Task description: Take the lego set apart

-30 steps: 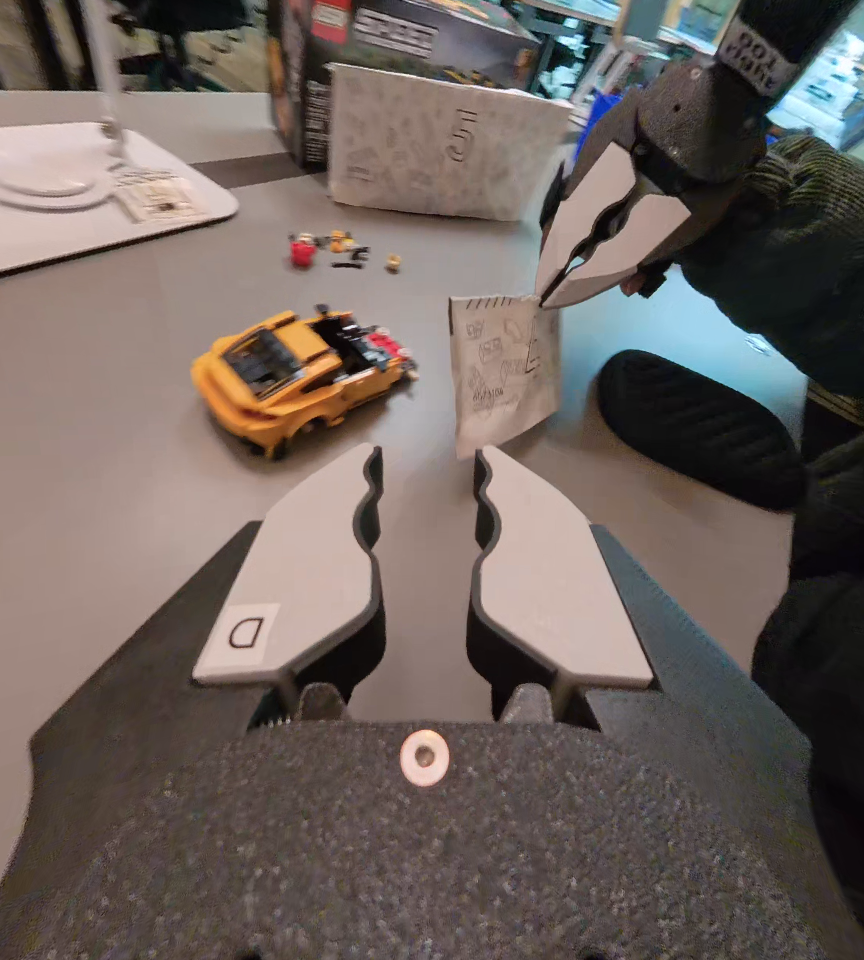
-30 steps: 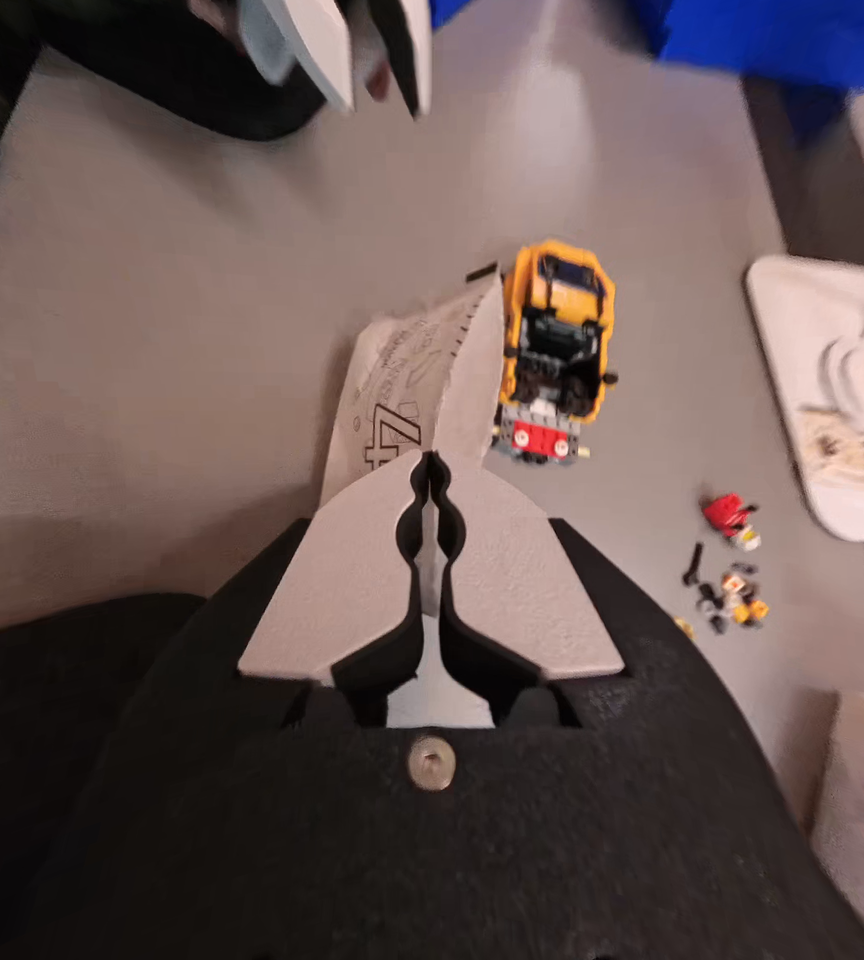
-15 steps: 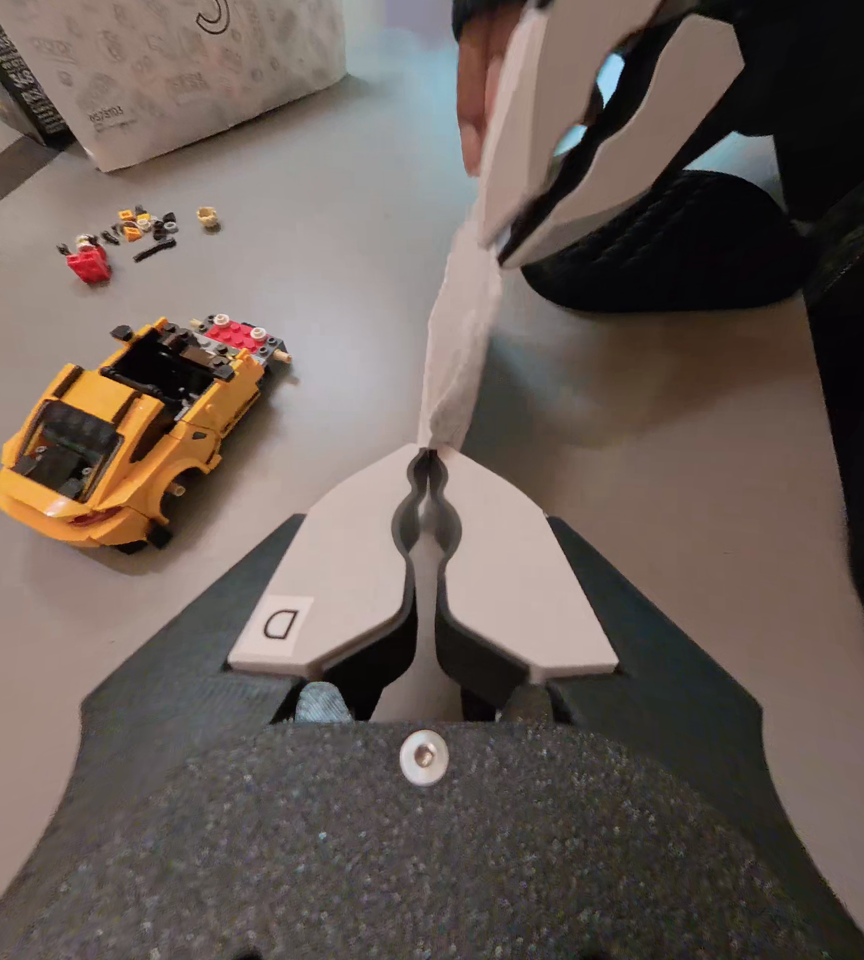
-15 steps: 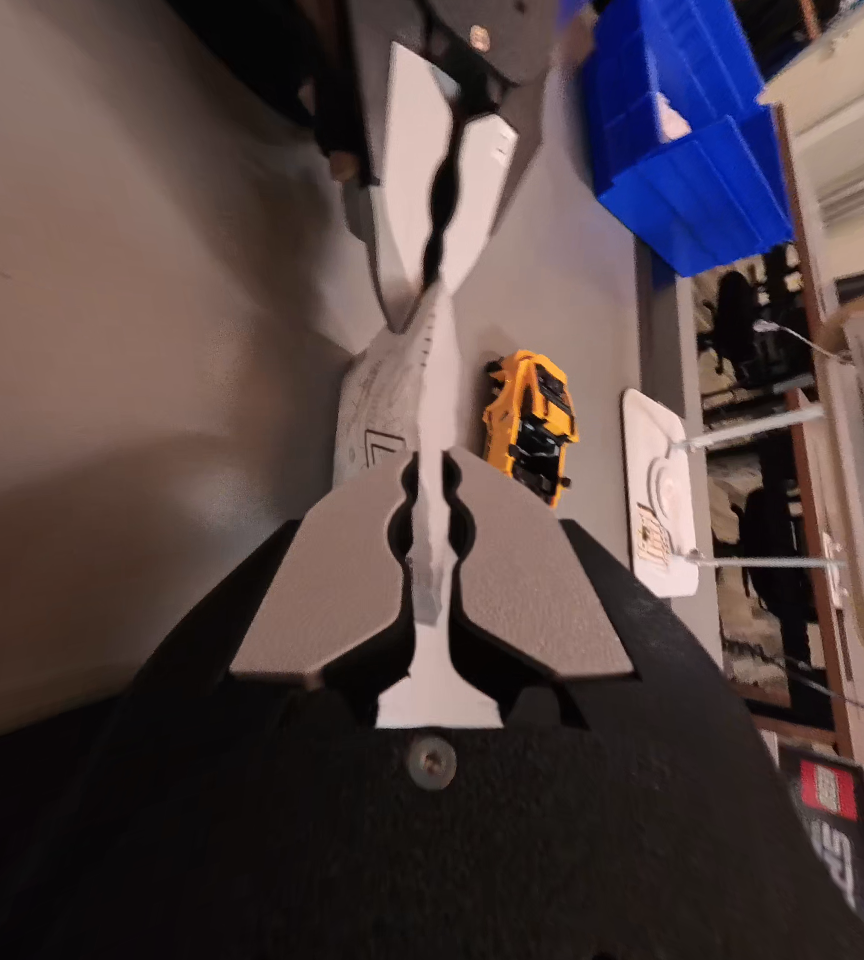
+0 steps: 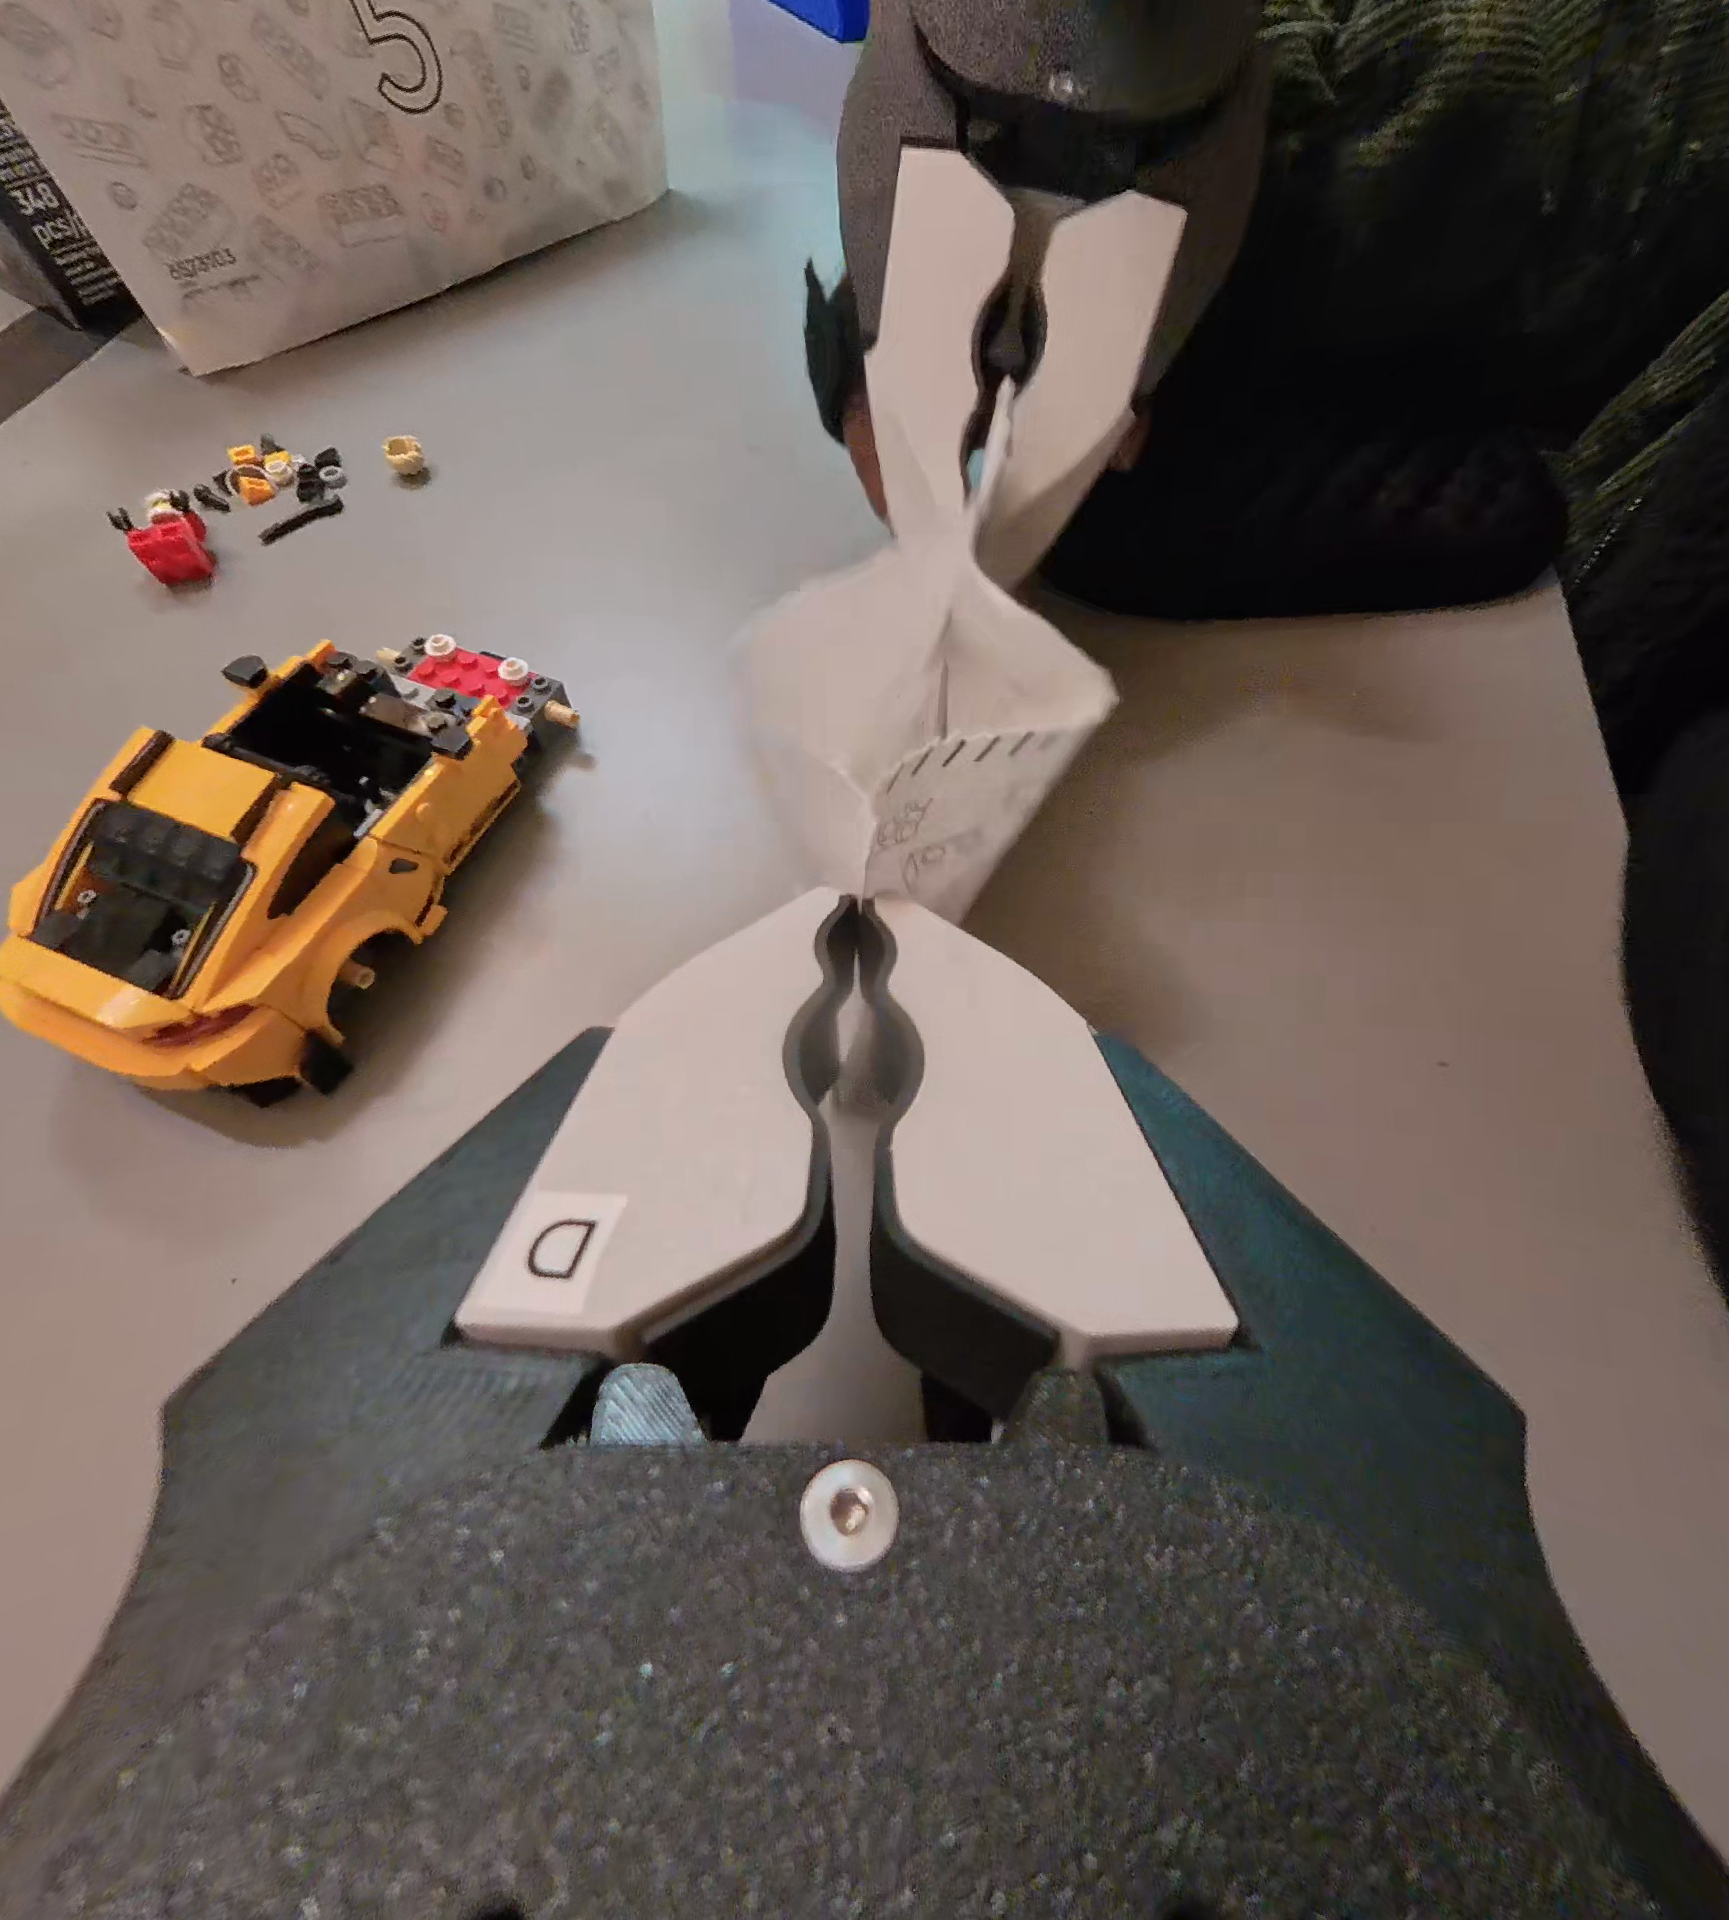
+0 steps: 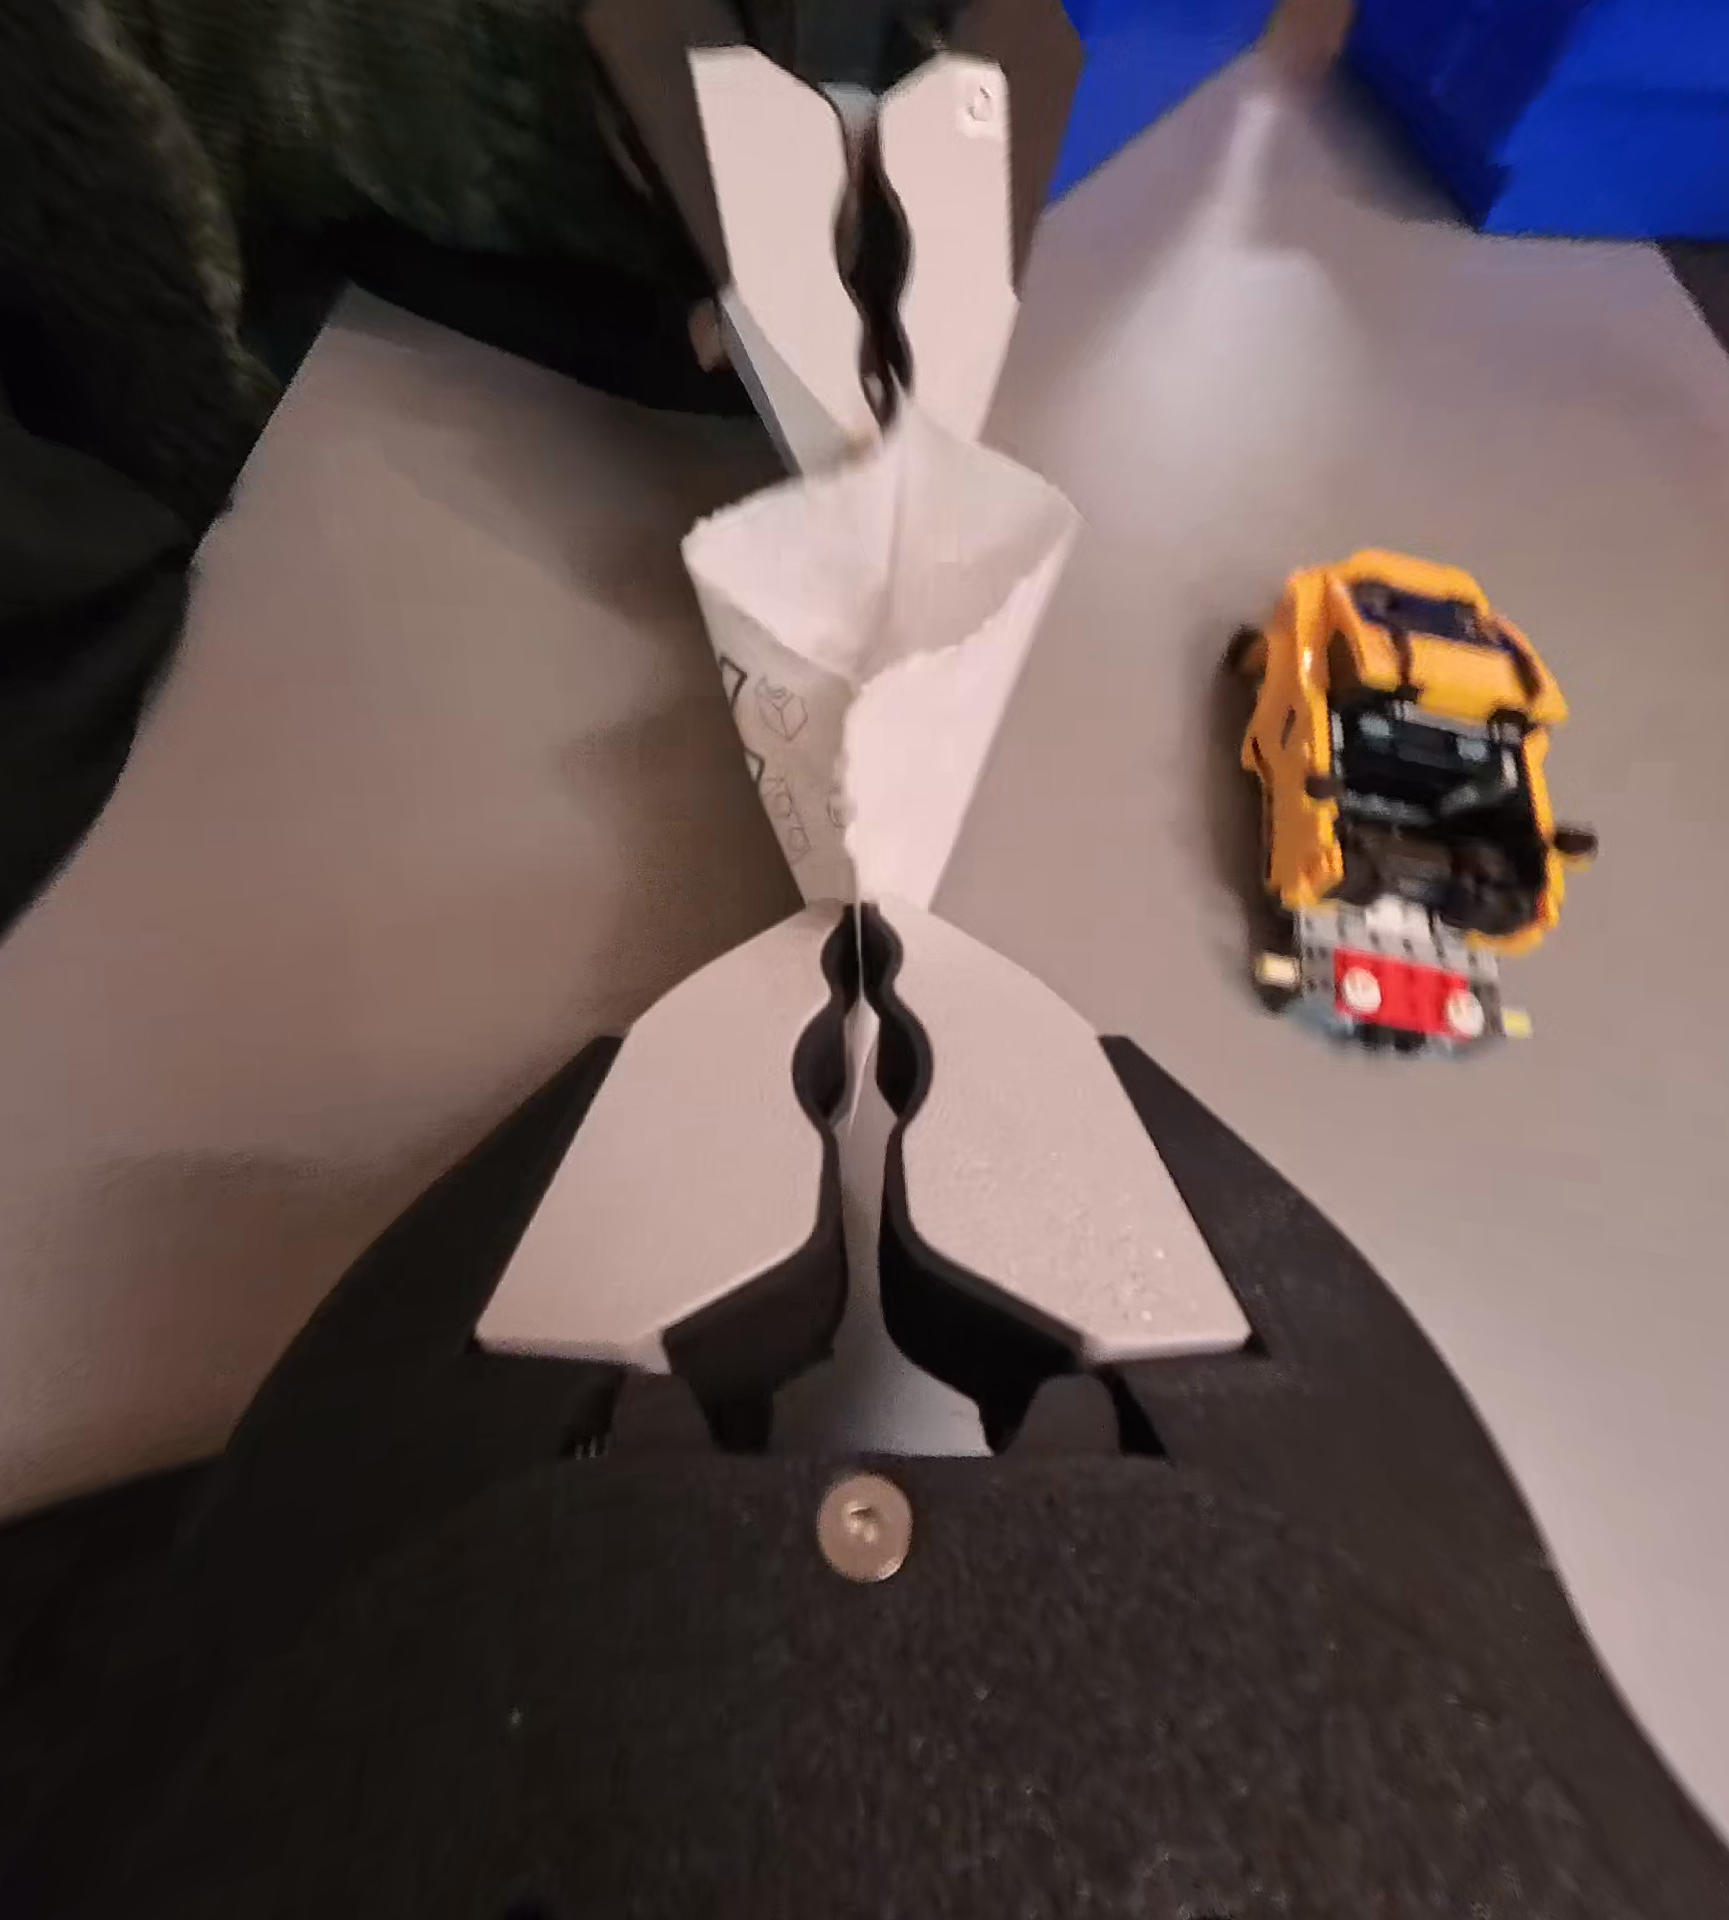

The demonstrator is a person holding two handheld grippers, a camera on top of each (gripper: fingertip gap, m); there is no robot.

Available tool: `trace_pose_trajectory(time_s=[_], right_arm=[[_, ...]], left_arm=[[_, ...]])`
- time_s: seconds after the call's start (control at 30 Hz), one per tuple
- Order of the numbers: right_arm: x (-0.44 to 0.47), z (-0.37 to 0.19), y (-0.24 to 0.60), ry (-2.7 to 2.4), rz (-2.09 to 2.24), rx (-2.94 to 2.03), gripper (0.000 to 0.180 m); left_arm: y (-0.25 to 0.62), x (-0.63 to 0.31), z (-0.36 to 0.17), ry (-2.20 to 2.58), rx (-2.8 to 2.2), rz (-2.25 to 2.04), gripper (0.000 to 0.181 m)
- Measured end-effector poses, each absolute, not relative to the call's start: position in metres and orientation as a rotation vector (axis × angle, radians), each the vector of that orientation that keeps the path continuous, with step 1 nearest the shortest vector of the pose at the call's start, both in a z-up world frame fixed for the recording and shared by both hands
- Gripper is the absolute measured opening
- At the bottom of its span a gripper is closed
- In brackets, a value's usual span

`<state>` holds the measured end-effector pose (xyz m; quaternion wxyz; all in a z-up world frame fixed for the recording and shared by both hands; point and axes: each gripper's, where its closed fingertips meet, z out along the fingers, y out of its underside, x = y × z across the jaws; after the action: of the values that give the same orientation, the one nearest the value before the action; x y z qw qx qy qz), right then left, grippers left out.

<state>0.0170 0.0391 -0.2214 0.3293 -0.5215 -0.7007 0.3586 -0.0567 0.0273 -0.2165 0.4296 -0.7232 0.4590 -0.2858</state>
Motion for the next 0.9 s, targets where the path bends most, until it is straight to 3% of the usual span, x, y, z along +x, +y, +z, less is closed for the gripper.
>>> trace_pose_trajectory(time_s=[0.43, 0.67, 0.9], right_arm=[[0.021, -0.213, 0.041, -1.777, 0.857, -1.293, 0.0], [0.021, -0.222, 0.041, -1.796, 0.847, -1.334, 0.012], [0.022, -0.219, 0.044, -1.762, 0.86, -1.338, 0.0]], left_arm=[[0.024, -0.071, -0.206, 1.094, -1.781, -0.723, 0.0], [0.021, -0.071, -0.214, 1.141, -1.798, -0.673, 0.0], [0.028, -0.073, -0.216, 1.087, -1.848, -0.62, 0.0]])
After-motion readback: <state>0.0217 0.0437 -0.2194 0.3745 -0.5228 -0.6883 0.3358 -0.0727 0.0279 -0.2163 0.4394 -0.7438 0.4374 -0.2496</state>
